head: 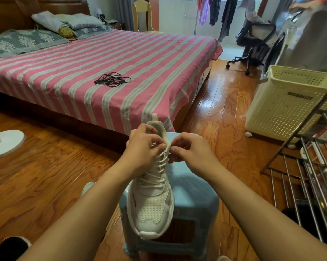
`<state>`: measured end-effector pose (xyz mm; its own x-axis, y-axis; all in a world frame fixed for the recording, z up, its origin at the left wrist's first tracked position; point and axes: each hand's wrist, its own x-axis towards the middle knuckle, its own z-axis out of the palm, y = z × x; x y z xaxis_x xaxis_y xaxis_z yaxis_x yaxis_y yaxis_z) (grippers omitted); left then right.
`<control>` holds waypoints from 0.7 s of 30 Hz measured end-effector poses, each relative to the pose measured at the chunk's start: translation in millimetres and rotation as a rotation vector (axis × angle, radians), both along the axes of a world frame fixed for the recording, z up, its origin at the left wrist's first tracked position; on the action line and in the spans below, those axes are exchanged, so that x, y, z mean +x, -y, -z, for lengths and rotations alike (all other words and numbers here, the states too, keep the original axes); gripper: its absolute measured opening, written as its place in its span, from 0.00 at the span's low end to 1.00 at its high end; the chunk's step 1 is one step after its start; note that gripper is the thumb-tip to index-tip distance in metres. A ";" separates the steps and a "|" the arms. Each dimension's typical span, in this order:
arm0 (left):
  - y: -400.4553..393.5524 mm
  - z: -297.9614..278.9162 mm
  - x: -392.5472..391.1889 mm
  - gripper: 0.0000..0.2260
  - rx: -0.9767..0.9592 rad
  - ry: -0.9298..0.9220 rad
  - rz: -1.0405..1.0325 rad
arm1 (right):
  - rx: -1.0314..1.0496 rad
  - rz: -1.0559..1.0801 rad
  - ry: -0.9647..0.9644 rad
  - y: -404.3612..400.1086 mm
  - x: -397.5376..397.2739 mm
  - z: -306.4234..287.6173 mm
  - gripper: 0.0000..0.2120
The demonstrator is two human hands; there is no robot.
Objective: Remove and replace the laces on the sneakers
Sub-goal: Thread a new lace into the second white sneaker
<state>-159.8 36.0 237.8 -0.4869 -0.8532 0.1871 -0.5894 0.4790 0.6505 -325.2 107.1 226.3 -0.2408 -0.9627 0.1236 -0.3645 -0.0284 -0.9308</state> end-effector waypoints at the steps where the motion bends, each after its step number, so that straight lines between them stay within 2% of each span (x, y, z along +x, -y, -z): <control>1: 1.6 0.5 0.8 0.05 -0.023 -0.014 0.035 | -0.019 0.015 0.018 0.6 1.6 1.4 0.05; 4: 5.2 6.0 3.9 0.03 -0.125 -0.068 0.090 | -0.126 0.046 -0.118 1.0 4.7 8.0 0.05; 9: 0.0 12.6 -0.4 0.05 -0.126 -0.056 0.017 | -0.229 0.096 -0.359 -5.3 9.2 14.8 0.04; 12: 0.1 12.8 3.5 0.09 -0.140 0.023 0.056 | -0.183 0.129 -0.354 -7.1 9.3 14.4 0.03; 14: 2.6 11.0 10.2 0.12 -0.083 0.029 0.113 | -0.074 0.130 -0.188 -9.3 8.4 9.9 0.05; 17: 5.6 6.4 19.0 0.18 0.102 -0.147 0.102 | 0.011 0.264 0.268 -16.1 -9.0 -12.8 0.06; 19: 6.1 4.2 19.0 0.25 0.221 -0.302 0.071 | -0.095 0.461 0.617 -20.8 -41.8 -30.1 0.08; 21: 3.7 4.2 15.1 0.30 0.256 -0.347 0.068 | -0.232 0.585 1.035 -22.9 -80.2 -37.7 0.08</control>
